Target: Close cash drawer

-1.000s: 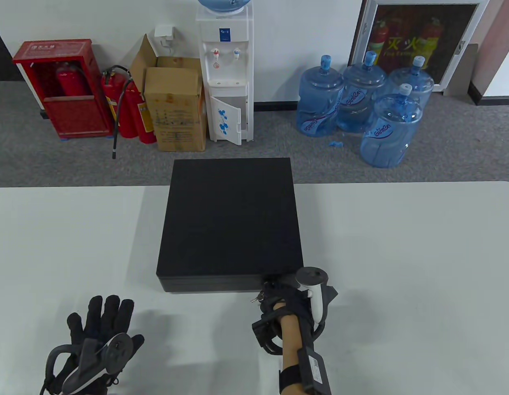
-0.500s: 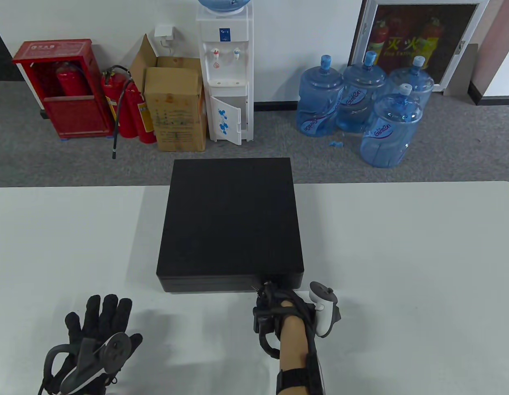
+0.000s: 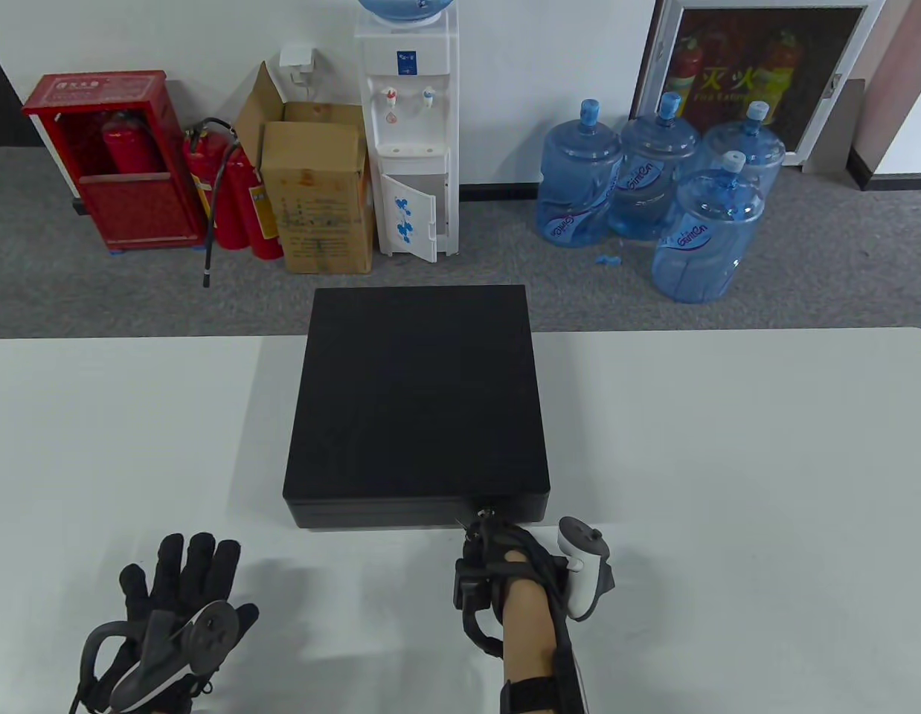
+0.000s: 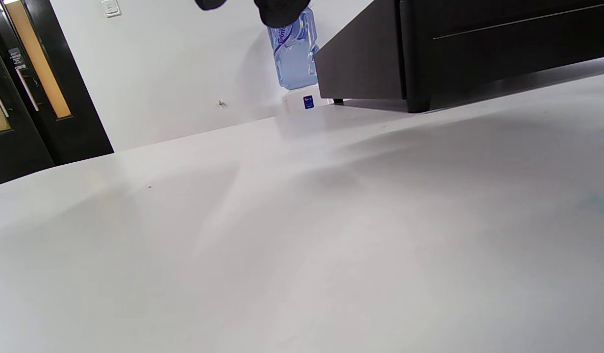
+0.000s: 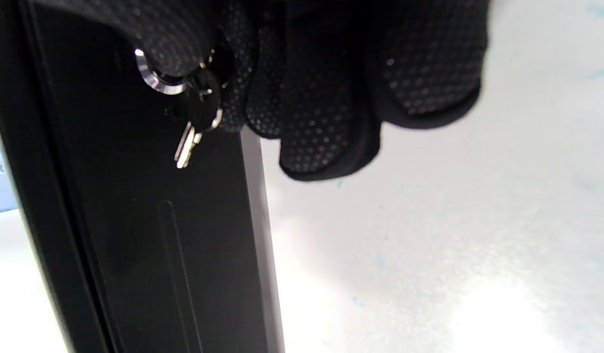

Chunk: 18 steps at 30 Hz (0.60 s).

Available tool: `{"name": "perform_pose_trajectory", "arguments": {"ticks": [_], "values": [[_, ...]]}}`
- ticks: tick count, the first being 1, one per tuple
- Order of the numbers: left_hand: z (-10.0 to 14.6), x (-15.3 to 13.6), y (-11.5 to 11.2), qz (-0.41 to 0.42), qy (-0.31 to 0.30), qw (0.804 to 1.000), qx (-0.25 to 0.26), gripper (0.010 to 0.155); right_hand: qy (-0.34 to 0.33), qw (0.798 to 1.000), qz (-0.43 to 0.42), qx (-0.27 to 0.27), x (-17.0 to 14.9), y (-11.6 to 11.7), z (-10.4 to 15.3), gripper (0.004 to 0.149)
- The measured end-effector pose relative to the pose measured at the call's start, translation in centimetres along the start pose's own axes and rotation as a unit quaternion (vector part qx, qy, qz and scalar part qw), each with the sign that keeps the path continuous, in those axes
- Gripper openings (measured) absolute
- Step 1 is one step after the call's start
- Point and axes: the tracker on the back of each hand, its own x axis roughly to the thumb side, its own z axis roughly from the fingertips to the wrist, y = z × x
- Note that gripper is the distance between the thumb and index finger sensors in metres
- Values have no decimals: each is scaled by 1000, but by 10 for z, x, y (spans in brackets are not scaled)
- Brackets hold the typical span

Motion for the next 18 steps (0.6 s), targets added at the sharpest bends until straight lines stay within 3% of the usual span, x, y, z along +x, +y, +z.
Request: {"name": "perform_pose_trajectory", "arguments": {"ticks": [11, 18], "values": [[3, 1, 4, 2, -7, 1000, 14, 83, -19, 999, 40, -1, -3, -1, 19, 40], [4, 1, 4, 3, -6, 1000, 12, 83, -82, 994, 68, -23, 8, -1, 40, 41]]}}
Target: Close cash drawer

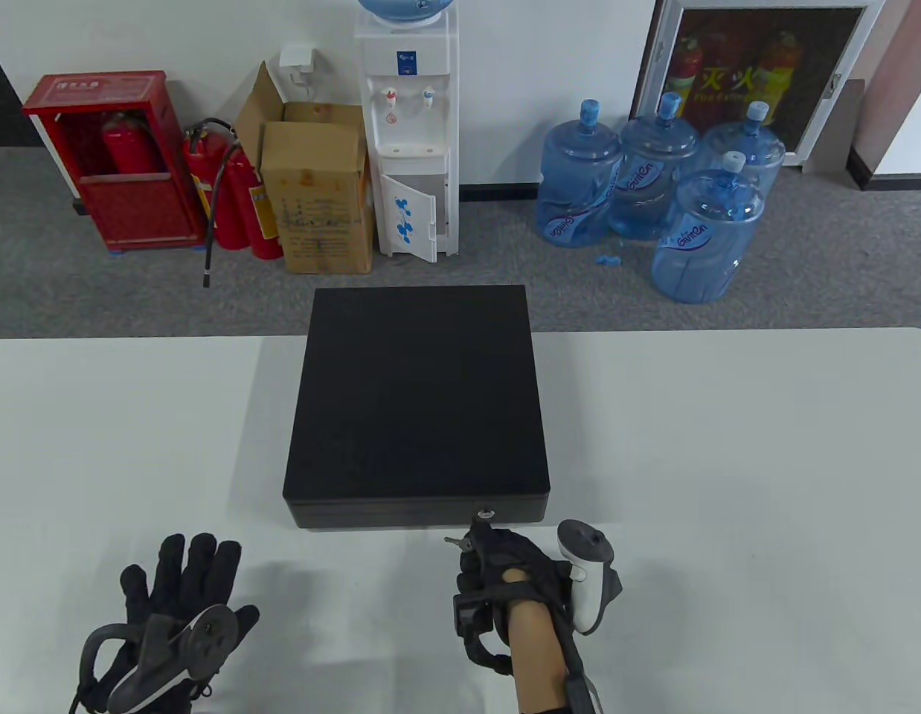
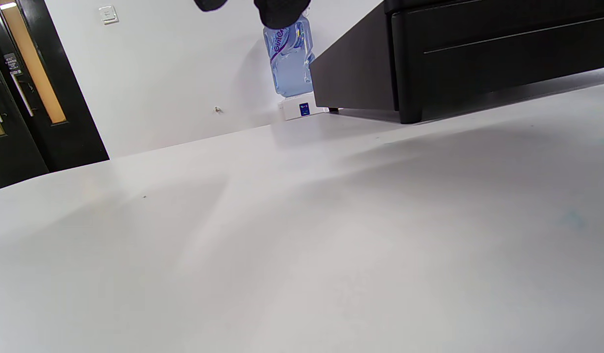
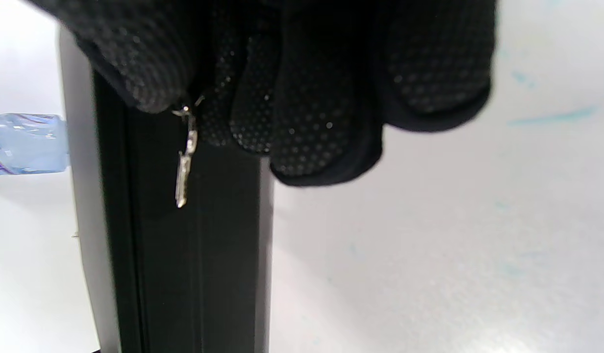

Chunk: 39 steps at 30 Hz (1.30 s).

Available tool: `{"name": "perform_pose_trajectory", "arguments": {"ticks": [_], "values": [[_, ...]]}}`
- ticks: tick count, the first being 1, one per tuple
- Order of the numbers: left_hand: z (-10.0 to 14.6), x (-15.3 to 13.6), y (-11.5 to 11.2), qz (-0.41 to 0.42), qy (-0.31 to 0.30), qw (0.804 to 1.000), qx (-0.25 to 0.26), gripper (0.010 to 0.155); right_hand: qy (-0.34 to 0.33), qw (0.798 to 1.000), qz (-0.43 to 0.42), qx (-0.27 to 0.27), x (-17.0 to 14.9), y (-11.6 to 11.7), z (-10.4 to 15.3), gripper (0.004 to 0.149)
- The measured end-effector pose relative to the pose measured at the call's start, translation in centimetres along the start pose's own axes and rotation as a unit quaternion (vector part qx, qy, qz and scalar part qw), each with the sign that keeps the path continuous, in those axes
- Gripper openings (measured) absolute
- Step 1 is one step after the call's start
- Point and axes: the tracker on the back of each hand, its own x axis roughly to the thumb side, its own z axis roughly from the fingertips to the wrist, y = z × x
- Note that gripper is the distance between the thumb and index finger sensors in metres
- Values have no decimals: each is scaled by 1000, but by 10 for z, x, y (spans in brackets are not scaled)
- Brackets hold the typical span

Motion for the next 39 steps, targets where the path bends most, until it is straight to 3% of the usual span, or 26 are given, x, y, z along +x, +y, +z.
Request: {"name": "perform_pose_trajectory", "arguments": {"ticks": [12, 22, 29, 39], "values": [[1, -1, 1, -5, 0, 1000, 11, 83, -156, 983, 65, -71, 27, -27, 37, 44], [3, -1, 3, -6, 0, 1000, 18, 83, -253, 963, 29, -90, 17, -54, 46, 46], [3, 0, 4, -9, -1, 1000, 28, 83, -286, 940, 47, -181, 10, -73, 51, 45], [4, 1, 2, 1, -3, 1000, 21, 83, -302, 910, 101, -266, 6, -86, 55, 45]]}}
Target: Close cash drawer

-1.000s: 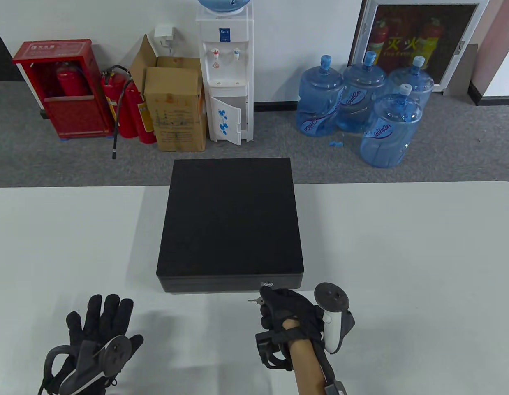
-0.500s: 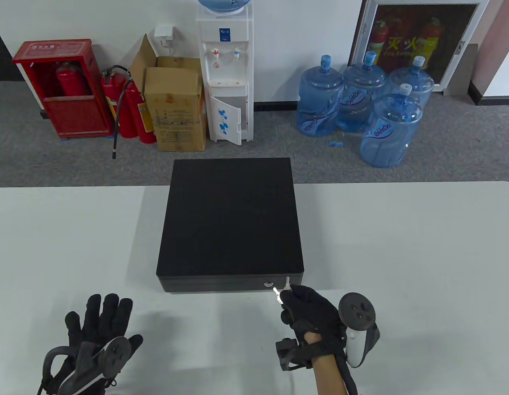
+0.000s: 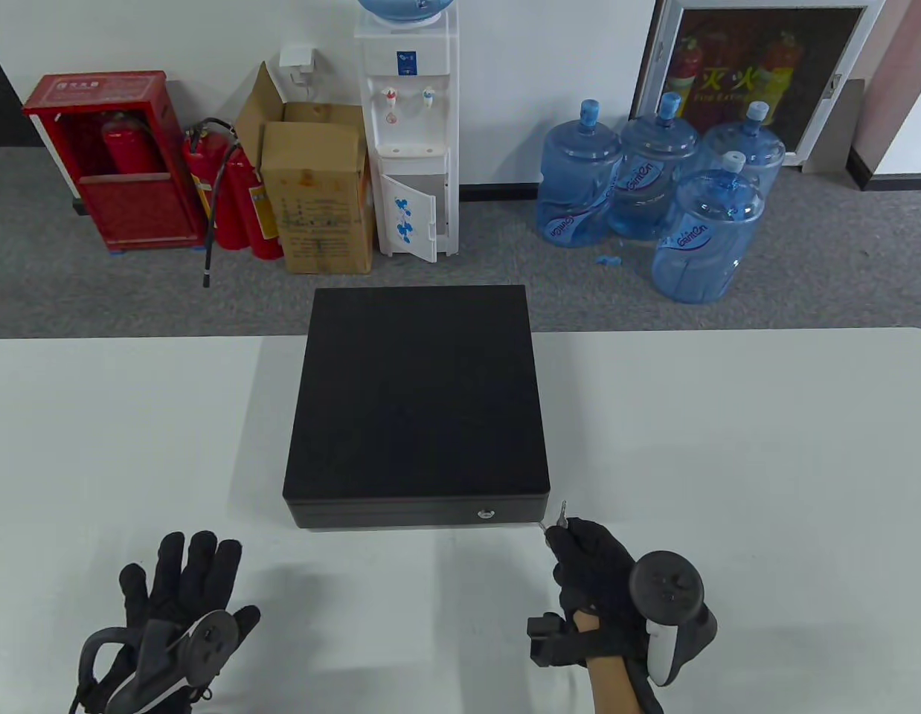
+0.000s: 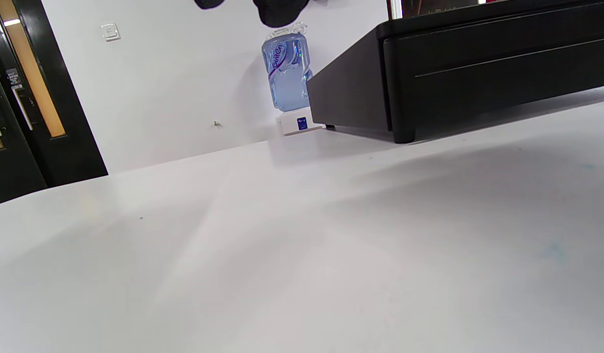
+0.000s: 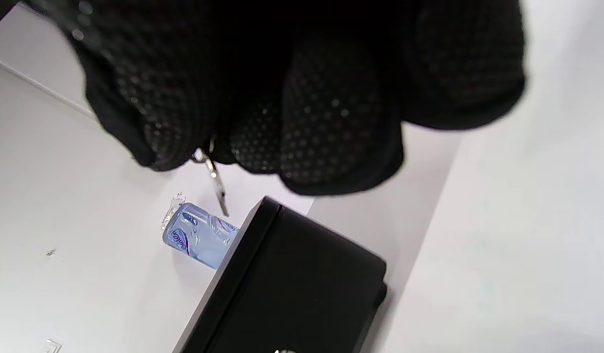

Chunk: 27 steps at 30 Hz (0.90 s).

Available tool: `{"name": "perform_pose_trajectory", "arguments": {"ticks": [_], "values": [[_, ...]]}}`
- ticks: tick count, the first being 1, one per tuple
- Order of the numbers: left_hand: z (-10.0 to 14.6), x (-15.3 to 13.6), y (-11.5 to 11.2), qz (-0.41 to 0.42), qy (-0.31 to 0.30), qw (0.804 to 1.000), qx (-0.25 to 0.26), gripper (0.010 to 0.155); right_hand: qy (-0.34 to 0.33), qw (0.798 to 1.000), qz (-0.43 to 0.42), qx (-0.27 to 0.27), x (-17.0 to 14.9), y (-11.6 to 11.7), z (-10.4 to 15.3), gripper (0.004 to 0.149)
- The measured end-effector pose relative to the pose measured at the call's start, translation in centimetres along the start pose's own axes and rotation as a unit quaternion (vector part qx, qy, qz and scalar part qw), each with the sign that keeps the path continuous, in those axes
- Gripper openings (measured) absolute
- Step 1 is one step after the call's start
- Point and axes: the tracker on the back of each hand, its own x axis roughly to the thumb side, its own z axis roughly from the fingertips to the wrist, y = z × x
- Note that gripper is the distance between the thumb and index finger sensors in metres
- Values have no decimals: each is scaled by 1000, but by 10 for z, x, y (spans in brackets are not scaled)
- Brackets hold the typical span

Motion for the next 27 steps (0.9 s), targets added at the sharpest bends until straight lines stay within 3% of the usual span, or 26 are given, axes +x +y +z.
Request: {"name": "perform_pose_trajectory", "arguments": {"ticks": [6, 16, 23, 25, 27], "values": [[0, 1, 0, 1, -2, 1000, -4, 83, 23, 998, 20, -47, -7, -10, -3, 45], [0, 2, 1, 1, -1, 1000, -6, 83, 92, 993, 18, -74, -23, -25, -9, 45], [0, 1, 1, 1, 2, 1000, -8, 83, 90, 976, 136, -143, -21, -39, -10, 45], [1, 1, 2, 2, 2, 1000, -10, 83, 76, 965, 192, -159, -20, -40, -10, 45], [1, 1, 2, 2, 2, 1000, -11, 83, 55, 942, 277, -183, -16, -38, -9, 45]]}}
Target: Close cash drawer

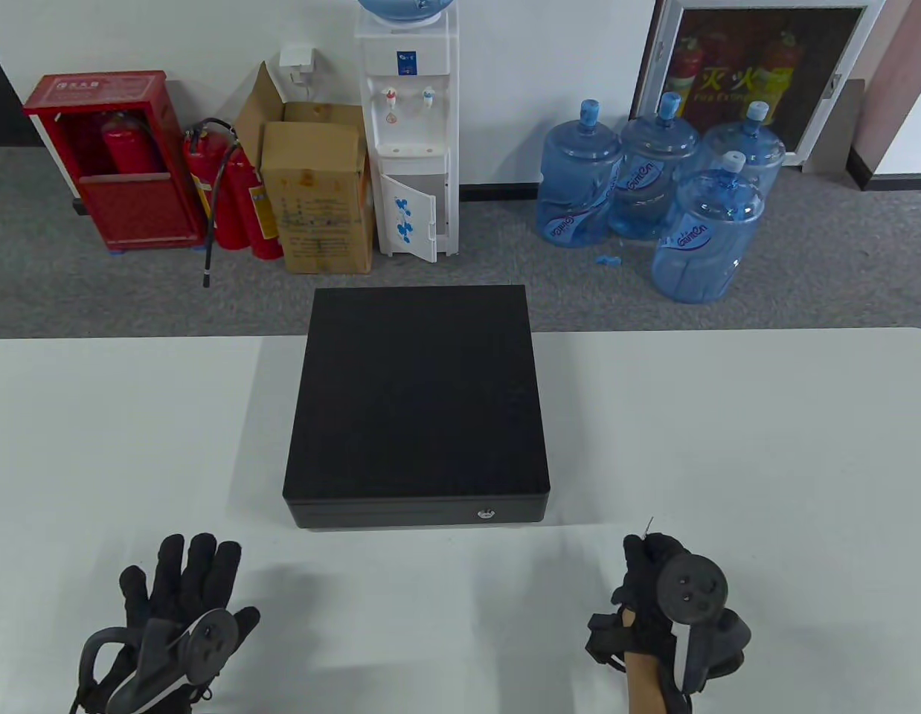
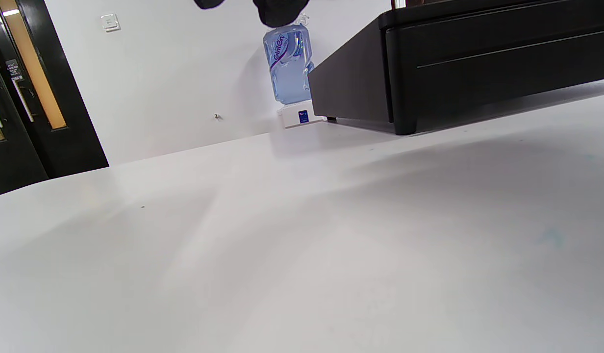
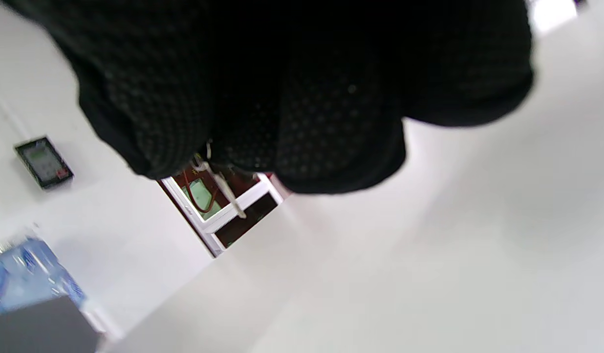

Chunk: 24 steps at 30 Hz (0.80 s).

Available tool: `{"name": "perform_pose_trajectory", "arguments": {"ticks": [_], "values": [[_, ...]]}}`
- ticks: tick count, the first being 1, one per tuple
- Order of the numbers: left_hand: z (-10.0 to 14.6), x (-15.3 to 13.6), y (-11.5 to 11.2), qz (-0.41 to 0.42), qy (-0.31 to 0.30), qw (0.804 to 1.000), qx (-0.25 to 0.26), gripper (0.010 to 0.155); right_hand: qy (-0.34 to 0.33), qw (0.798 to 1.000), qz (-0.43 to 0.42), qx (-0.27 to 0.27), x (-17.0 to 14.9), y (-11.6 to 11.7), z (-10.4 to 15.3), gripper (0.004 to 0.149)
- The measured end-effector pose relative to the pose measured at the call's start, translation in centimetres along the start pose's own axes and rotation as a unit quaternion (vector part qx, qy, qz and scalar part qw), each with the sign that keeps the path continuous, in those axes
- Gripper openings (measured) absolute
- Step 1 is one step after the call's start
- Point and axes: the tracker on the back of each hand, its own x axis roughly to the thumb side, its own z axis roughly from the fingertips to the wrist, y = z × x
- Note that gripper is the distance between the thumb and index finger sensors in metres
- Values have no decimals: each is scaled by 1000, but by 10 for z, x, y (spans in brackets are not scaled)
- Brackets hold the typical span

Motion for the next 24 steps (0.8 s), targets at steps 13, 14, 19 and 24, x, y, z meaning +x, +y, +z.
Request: {"name": "perform_pose_trajectory", "arguments": {"ticks": [13, 14, 19, 24], "values": [[0, 0, 1, -2, 0, 1000, -2, 83, -85, 956, 278, -44, 21, 29, 11, 44], [0, 0, 1, -3, 0, 1000, -2, 83, -89, 952, 290, -47, 22, 31, 12, 45], [0, 0, 1, -3, 1, 1000, -6, 83, -95, 936, 338, -25, 29, 41, 14, 44], [0, 0, 1, -4, 2, 1000, -7, 83, -80, 933, 350, 9, 27, 44, 11, 44]]}}
